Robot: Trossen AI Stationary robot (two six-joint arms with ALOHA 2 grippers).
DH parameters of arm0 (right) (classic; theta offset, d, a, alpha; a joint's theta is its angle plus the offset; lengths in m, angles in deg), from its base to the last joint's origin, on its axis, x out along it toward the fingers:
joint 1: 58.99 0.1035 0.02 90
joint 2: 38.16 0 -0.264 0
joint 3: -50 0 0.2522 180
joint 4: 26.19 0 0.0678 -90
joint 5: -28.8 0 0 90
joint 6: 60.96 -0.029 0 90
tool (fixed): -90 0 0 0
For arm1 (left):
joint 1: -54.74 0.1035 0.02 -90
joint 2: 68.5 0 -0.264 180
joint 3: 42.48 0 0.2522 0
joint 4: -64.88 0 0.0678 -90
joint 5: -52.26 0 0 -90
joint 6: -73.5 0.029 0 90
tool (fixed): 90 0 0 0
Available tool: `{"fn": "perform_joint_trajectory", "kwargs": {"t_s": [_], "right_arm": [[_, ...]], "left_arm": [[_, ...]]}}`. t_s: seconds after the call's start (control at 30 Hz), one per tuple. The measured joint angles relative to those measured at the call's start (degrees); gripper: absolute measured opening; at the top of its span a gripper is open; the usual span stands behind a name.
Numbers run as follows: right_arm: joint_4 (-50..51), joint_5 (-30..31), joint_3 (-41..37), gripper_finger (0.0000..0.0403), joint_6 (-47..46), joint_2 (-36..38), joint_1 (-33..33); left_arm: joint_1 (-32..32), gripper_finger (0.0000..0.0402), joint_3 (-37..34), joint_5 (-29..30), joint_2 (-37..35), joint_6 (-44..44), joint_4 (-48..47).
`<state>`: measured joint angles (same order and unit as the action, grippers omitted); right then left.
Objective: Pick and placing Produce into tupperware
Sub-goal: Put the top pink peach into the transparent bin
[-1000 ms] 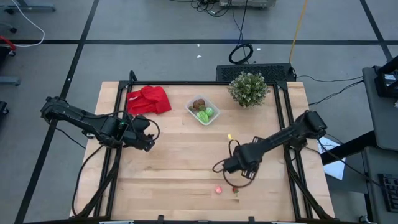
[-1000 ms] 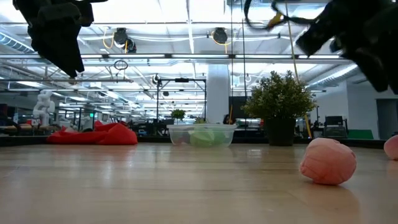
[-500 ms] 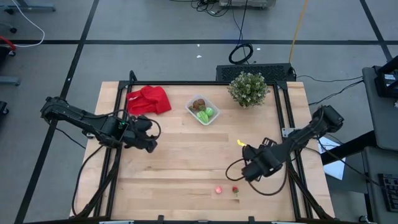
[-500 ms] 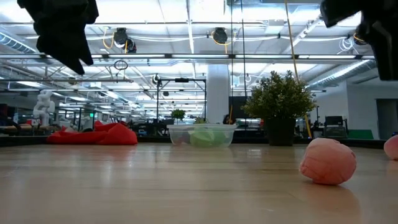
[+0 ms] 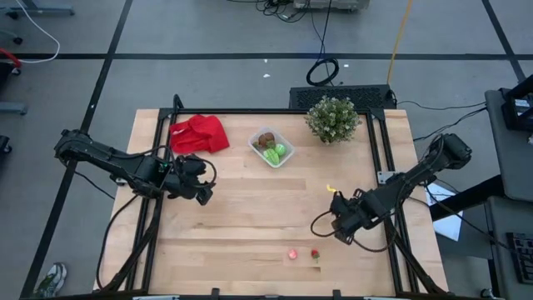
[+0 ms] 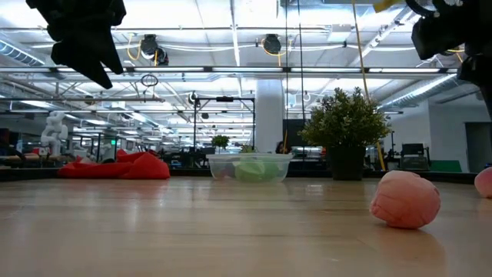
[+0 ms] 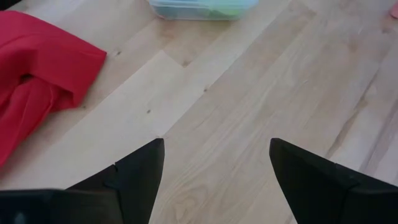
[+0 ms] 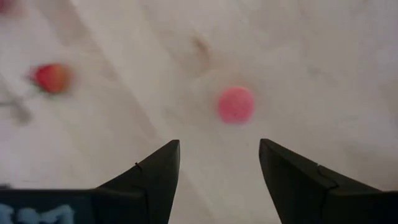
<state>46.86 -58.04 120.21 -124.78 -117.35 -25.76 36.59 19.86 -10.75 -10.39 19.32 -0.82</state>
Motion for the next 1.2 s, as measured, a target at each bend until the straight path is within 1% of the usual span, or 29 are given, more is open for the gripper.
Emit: {"fn": "perform_joint_trajectory", "kwargs": {"t_s": [0.13, 0.33, 0.5, 0.57, 1.2], "right_arm": [[-4.82, -0.02, -3.06, 0.0212, -0.67, 2.65, -0.47], [-8.49, 0.01, -7.58, 0.0212, -1.58, 5.01, -2.74], [-10.68, -2.47, -9.58, 0.0212, -0.15, 5.04, -5.39], [-11.00, -3.45, -9.75, 0.0212, 0.25, 5.04, -6.15], [-11.19, -3.45, -10.38, 0.0212, -0.07, 5.04, -7.61]], "left_arm": [[0.00, 0.0296, 0.00, 0.02, 0.00, 0.02, -0.02], [0.00, 0.0296, 0.00, 0.02, 0.00, 0.07, -0.02], [0.00, 0.0296, 0.00, 0.02, 0.00, -0.49, -0.02], [0.00, 0.0296, 0.00, 0.02, 0.00, -0.61, -0.02], [0.00, 0.0296, 0.00, 0.02, 0.00, -0.79, -0.03]]}}
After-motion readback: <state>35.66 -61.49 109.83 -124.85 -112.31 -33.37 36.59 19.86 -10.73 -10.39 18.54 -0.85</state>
